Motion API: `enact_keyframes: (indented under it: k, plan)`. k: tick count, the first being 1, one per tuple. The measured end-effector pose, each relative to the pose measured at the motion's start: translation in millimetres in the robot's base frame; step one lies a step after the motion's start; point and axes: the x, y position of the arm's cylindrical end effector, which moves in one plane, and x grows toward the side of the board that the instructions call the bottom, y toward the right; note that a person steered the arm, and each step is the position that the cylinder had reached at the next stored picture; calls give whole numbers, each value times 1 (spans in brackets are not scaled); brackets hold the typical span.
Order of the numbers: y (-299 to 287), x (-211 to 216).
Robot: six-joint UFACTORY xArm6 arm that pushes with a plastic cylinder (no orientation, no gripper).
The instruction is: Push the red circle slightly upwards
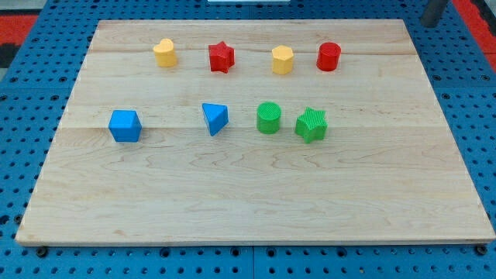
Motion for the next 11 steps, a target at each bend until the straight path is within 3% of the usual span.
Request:
enact_keyframes:
  k: [4, 5, 6, 7, 8, 9, 10, 11]
  plan:
    - [-3, 12]
    - [9, 47]
    - [-9, 113]
    - [-90, 150]
    - [-172, 146]
    - [-203, 113]
    - [-202, 161]
    - [-221, 153]
